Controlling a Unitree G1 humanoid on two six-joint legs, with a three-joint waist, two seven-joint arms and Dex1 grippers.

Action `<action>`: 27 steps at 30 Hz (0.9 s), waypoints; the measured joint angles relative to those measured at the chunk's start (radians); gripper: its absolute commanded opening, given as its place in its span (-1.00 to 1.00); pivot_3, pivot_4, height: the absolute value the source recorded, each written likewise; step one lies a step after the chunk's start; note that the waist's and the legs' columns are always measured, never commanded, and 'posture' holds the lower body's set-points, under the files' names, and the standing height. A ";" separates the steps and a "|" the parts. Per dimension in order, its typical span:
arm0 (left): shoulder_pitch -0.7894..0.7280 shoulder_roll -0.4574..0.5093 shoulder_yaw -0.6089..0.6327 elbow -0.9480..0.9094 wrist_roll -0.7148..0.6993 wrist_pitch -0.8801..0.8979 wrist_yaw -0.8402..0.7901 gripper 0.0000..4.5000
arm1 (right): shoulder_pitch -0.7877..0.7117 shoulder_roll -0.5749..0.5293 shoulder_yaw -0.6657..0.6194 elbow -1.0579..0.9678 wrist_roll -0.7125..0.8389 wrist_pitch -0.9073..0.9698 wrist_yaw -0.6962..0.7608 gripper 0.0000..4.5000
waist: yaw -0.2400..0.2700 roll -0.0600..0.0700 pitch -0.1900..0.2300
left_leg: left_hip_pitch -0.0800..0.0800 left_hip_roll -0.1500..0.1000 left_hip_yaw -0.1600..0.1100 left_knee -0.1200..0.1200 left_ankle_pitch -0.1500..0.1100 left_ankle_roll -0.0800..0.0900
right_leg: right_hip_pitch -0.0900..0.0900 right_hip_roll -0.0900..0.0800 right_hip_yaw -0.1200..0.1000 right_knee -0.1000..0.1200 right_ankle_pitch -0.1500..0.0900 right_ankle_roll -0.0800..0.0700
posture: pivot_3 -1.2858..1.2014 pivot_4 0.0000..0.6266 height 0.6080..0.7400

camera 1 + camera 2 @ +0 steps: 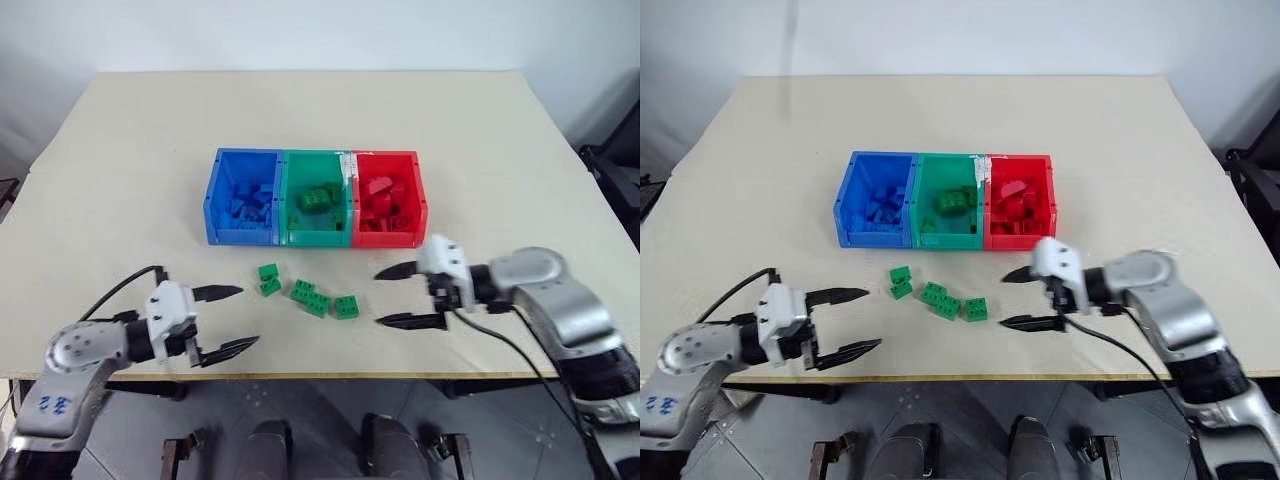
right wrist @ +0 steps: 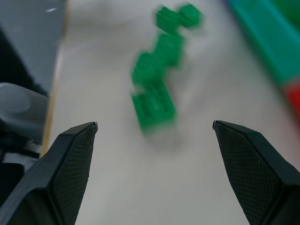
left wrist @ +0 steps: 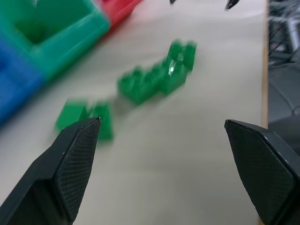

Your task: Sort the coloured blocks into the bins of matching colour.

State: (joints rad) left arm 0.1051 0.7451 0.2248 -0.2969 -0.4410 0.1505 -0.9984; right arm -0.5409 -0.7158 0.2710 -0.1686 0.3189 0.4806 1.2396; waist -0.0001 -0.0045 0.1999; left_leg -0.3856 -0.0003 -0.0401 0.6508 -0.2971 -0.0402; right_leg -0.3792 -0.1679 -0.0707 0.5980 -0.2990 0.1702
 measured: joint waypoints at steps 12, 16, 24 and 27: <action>0.129 -0.016 0.090 -0.087 -0.002 -0.002 0.043 1.00 | -0.046 0.053 0.176 0.058 -0.226 -0.115 -0.045 -0.32 | 0.018 0.000 0.000 | -0.001 0.000 0.000 0.001 -0.001 0.001 | 0.000 0.000 0.000 0.000 0.000 0.000 | 0.03 -0.52 1.00; 0.137 -0.029 0.094 -0.088 -0.003 -0.002 0.060 1.00 | -0.059 0.077 0.117 0.083 -0.178 -0.064 -0.050 -0.34 | 0.017 0.000 0.000 | -0.001 0.000 0.000 0.001 -0.001 0.001 | 0.000 0.000 0.000 0.000 0.000 0.000 | 0.03 -0.52 1.00; 0.183 -0.066 0.177 -0.120 -0.065 0.022 0.106 1.00 | -0.366 0.360 -0.131 0.335 -0.073 0.010 -0.343 -0.34 | -0.008 -0.001 0.000 | -0.001 0.001 0.001 -0.001 0.000 -0.002 | -0.006 0.001 0.000 0.006 -0.001 -0.003 | 0.03 -0.52 1.00; 0.207 -0.069 0.197 -0.117 -0.064 0.021 0.113 1.00 | -0.436 0.413 -0.125 0.501 -0.128 -0.071 -0.419 -0.18 | -0.006 -0.001 -0.001 | -0.004 0.001 0.003 0.000 0.000 -0.002 | -0.011 0.001 0.001 0.010 -0.001 -0.003 | 0.03 -0.52 1.00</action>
State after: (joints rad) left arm 0.3118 0.6763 0.4217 -0.4142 -0.5050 0.1715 -0.8850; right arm -0.9768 -0.3028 0.1465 0.3324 0.1909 0.4100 0.8203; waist -0.0064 -0.0058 0.1993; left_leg -0.3895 0.0006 -0.0366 0.6503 -0.2970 -0.0419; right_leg -0.3904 -0.1671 -0.0701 0.6075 -0.2998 0.1672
